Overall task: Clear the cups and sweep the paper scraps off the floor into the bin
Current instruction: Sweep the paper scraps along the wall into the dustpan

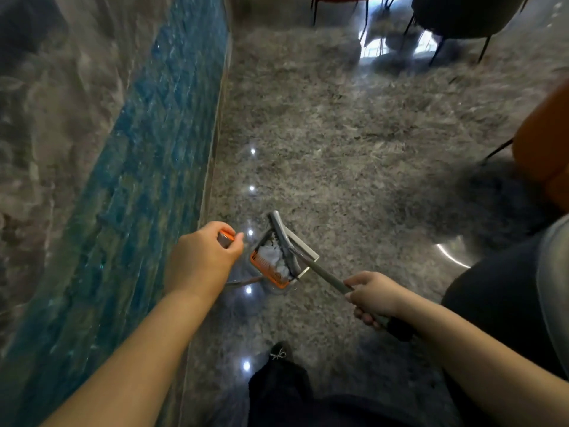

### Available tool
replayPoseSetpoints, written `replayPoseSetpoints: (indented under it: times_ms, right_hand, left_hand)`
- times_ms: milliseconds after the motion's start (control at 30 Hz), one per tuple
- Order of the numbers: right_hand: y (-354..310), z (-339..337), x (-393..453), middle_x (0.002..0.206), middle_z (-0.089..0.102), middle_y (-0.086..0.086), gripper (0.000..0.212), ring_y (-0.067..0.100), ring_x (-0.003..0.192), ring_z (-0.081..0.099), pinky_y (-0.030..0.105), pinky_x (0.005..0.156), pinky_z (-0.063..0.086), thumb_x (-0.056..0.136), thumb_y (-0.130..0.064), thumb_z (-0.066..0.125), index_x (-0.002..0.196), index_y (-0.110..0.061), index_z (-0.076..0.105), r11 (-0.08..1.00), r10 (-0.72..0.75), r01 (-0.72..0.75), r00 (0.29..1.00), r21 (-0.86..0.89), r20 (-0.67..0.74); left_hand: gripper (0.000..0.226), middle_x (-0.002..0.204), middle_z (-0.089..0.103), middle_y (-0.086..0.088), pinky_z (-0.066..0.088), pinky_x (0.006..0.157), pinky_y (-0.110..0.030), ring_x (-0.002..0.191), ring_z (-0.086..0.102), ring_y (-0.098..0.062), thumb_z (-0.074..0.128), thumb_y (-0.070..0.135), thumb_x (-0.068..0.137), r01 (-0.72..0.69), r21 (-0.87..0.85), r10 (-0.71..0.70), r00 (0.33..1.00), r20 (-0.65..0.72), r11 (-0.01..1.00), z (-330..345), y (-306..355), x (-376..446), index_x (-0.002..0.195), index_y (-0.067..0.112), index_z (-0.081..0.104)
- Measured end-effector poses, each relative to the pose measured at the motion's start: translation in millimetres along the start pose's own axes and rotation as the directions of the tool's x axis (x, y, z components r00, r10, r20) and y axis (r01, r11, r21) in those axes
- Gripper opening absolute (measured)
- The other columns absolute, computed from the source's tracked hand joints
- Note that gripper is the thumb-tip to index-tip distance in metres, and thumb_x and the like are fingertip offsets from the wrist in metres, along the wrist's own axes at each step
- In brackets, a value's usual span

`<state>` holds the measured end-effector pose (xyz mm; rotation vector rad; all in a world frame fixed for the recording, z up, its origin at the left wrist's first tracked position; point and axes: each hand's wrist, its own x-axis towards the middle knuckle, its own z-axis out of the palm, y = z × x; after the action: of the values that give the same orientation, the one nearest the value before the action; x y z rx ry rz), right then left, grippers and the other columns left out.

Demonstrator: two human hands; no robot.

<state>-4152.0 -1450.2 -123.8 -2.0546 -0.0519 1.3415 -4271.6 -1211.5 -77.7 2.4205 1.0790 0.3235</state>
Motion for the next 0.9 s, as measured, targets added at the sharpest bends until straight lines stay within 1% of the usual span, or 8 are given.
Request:
replayPoseSetpoints:
  times_ms: [67,167,267,433,567,700,800,900]
  right_hand:
    - [-31,-12,22,0.058,0.046,0.009,0.017,0.014,0.039,0.041,0.018,0.036,0.030,0.096,-0.006,0.044,0.109,-0.019,0.046,1.000,0.016,-0.016,1.000,0.023,0.001]
    - [-76,-35,56,0.058,0.048,0.009,0.023,0.014,0.040,0.042,0.019,0.037,0.032,0.096,-0.008,0.045,0.113,-0.022,0.045,0.998,0.021,-0.020,1.000,0.054,-0.010]
    - [-122,-61,91,0.060,0.048,0.011,0.021,0.015,0.042,0.042,0.020,0.037,0.032,0.096,-0.007,0.046,0.112,-0.020,0.046,0.998,0.011,-0.010,1.000,0.061,-0.027]
    - [-199,-117,168,0.057,0.048,0.010,0.014,0.016,0.042,0.042,0.023,0.040,0.033,0.094,-0.004,0.044,0.099,-0.016,0.050,1.000,-0.019,0.019,0.999,0.020,-0.032]
    - [-264,-173,236,0.059,0.047,0.012,0.025,0.017,0.041,0.042,0.021,0.039,0.033,0.094,-0.003,0.044,0.118,-0.005,0.052,1.000,-0.020,0.020,1.000,-0.017,-0.013]
    - [-334,-228,285,0.060,0.050,0.011,0.023,0.016,0.043,0.045,0.022,0.040,0.036,0.095,-0.006,0.045,0.114,-0.019,0.047,1.000,-0.008,0.008,1.000,-0.018,0.008]
    - [-385,-263,320,0.060,0.050,0.010,0.021,0.016,0.042,0.045,0.022,0.039,0.035,0.095,-0.007,0.045,0.111,-0.022,0.047,1.000,-0.005,0.005,1.000,-0.021,0.005]
    - [-432,-289,362,0.060,0.049,0.011,0.024,0.016,0.041,0.044,0.021,0.040,0.034,0.095,-0.008,0.045,0.116,-0.020,0.050,1.000,-0.008,0.008,1.000,-0.020,-0.004]
  left_hand:
    - [0.016,0.074,0.069,0.003,0.039,0.059,-0.027,0.064,0.053,-0.017,0.069,0.043,0.085,-0.026,0.002,0.026,1.000,0.011,1.000,1,6,45,0.087,0.027,0.070]
    - [0.014,0.064,0.058,0.011,0.039,0.058,-0.026,0.063,0.055,-0.018,0.070,0.043,0.085,-0.038,-0.033,0.040,0.998,0.048,0.999,4,20,114,0.081,0.029,0.067]
    - [0.014,0.064,0.055,0.011,0.037,0.059,-0.026,0.063,0.053,-0.018,0.070,0.042,0.085,-0.055,-0.038,0.057,0.996,0.062,0.998,15,36,180,0.081,0.029,0.067]
    - [0.015,0.075,0.068,0.002,0.046,0.062,-0.029,0.068,0.057,-0.021,0.070,0.042,0.084,-0.049,-0.031,0.050,0.998,0.026,0.998,48,68,293,0.085,0.027,0.070]
    - [0.015,0.068,0.058,0.009,0.038,0.059,-0.026,0.068,0.055,-0.018,0.068,0.044,0.086,-0.026,-0.016,0.027,0.999,0.034,1.000,71,104,386,0.086,0.029,0.068]
    - [0.014,0.067,0.057,0.011,0.039,0.058,-0.026,0.069,0.058,-0.019,0.068,0.044,0.086,-0.010,-0.030,0.010,1.000,0.018,0.999,77,137,472,0.084,0.029,0.067]
    - [0.016,0.074,0.068,0.003,0.047,0.064,-0.031,0.073,0.062,-0.025,0.070,0.042,0.085,-0.016,-0.043,0.015,1.000,-0.020,0.999,80,152,534,0.086,0.026,0.070]
    - [0.015,0.067,0.060,0.009,0.043,0.060,-0.029,0.068,0.058,-0.021,0.071,0.042,0.084,0.003,-0.056,-0.005,1.000,-0.024,0.998,83,163,597,0.086,0.027,0.070]
